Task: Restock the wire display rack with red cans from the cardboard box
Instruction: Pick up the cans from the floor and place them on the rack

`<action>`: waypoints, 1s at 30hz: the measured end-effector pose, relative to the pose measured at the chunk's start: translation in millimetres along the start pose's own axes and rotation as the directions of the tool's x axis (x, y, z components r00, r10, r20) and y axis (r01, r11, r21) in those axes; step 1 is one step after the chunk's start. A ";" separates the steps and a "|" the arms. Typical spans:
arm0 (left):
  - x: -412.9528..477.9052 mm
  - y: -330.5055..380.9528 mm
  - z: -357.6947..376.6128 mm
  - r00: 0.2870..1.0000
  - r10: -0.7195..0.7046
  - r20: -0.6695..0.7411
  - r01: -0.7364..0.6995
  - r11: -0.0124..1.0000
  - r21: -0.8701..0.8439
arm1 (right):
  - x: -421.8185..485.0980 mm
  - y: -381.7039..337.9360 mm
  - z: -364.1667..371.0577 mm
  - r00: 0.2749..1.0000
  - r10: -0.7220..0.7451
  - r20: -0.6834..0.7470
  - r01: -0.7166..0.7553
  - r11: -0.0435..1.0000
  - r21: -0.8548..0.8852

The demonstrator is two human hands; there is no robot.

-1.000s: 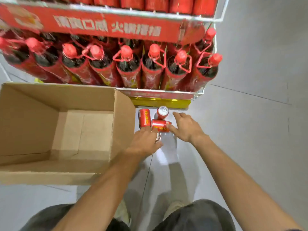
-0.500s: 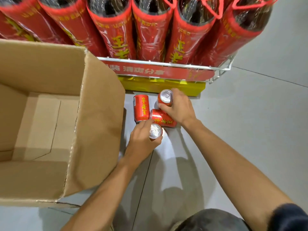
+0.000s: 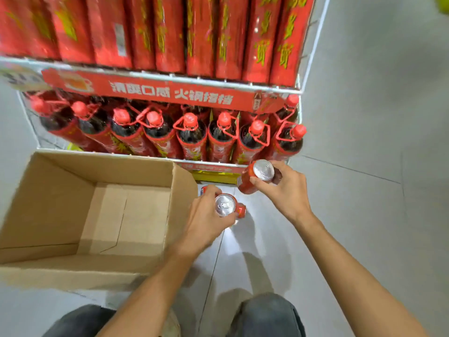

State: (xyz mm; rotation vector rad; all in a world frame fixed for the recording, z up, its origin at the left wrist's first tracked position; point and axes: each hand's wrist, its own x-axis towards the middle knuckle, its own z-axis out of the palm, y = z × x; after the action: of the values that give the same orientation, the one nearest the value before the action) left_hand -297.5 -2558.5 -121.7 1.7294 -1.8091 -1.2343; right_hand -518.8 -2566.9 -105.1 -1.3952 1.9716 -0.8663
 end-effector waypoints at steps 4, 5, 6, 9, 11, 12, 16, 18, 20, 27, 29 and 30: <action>-38.2 138.1 -126.7 0.990 0.132 0.041 -0.133 0.991 0.021 | -26.2 -140.3 -127.0 1.000 -0.013 0.008 0.013 0.999 0.036; -47.8 175.4 -160.9 0.983 0.174 0.056 -0.176 0.984 0.036 | -31.5 -177.4 -157.5 1.000 -0.014 0.013 0.014 0.999 0.048; -57.9 212.9 -195.0 0.973 0.222 0.067 -0.225 0.973 0.041 | -36.4 -215.2 -187.4 1.000 -0.015 0.016 0.014 0.998 0.054; -86.4 321.4 -291.5 0.939 0.335 0.080 -0.338 0.940 0.033 | -47.3 -324.8 -272.2 0.999 -0.048 0.008 0.048 0.997 0.058; -101.7 386.9 -346.6 0.924 0.374 0.074 -0.374 0.927 -0.009 | -49.8 -391.0 -320.4 0.993 -0.115 -0.023 0.116 0.991 0.062; -107.3 417.8 -371.8 0.920 0.386 0.061 -0.384 0.922 -0.048 | -49.6 -423.7 -342.0 0.987 -0.154 -0.042 0.156 0.986 0.063; -122.0 527.6 -451.2 0.898 0.439 -0.011 -0.434 0.884 -0.173 | -38.0 -532.4 -412.7 0.960 -0.254 -0.118 0.266 0.959 0.100; -124.1 569.5 -483.3 0.880 0.470 -0.062 -0.473 0.861 -0.187 | -28.5 -575.9 -437.5 0.947 -0.274 -0.167 0.295 0.948 0.119; -118.1 603.6 -511.6 0.868 0.487 -0.101 -0.497 0.842 -0.212 | -13.8 -612.2 -455.1 0.931 -0.289 -0.224 0.325 0.934 0.147; -42.4 697.7 -586.2 0.839 0.440 -0.321 -0.503 0.852 -0.146 | 81.3 -706.5 -482.0 0.899 -0.304 -0.315 0.358 0.924 0.131; -17.1 720.9 -598.4 0.843 0.388 -0.372 -0.454 0.884 -0.107 | 112.9 -726.3 -483.9 0.888 -0.316 -0.335 0.367 0.925 0.102; -5.4 730.5 -602.7 0.845 0.367 -0.389 -0.432 0.898 -0.091 | 127.8 -735.5 -484.1 0.880 -0.328 -0.345 0.374 0.924 0.076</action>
State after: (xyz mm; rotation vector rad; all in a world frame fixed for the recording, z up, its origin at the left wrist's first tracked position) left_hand -299.7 -2850.8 779.1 1.2864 -1.6664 -0.8078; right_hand -492.5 -2782.4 757.8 -1.6396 1.8645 -1.4585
